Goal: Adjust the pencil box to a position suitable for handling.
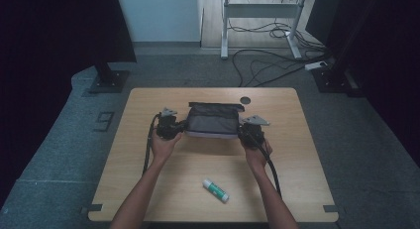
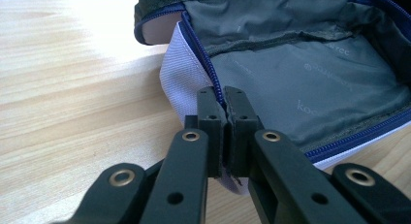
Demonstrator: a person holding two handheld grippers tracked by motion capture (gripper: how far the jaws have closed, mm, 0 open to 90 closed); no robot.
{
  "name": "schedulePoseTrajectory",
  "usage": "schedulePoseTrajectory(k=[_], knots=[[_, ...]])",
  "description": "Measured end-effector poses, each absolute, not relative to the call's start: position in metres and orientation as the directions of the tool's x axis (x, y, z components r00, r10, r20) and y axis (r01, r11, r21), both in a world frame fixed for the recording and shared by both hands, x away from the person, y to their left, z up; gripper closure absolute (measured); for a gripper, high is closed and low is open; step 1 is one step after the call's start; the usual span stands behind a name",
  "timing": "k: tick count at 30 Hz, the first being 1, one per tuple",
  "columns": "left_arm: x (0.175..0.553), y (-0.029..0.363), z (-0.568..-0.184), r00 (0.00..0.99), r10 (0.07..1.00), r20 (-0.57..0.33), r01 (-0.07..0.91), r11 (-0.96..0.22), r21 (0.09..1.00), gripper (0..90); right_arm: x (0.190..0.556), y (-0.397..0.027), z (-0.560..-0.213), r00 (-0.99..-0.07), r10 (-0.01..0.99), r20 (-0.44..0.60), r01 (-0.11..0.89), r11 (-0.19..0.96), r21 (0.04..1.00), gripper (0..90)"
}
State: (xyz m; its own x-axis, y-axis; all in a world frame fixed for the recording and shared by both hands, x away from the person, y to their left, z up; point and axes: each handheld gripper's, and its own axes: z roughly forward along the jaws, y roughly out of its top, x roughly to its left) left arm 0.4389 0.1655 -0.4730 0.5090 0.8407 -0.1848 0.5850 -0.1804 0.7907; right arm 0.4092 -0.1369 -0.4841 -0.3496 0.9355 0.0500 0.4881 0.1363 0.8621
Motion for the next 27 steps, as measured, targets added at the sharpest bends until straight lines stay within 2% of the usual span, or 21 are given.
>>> schedulePoseTrajectory(k=[13,27], knots=[[0.418,0.168,-0.451,0.546,0.821,-0.167,0.537,-0.189,0.822,87.2,0.389,-0.139,-0.464,-0.369,0.929,0.037,0.447,0.142,0.883,85.8],[0.399,0.174,-0.446,0.565,0.807,-0.171,0.533,-0.199,0.822,87.2,0.37,-0.136,-0.458,-0.392,0.92,0.024,0.43,0.161,0.888,85.9]])
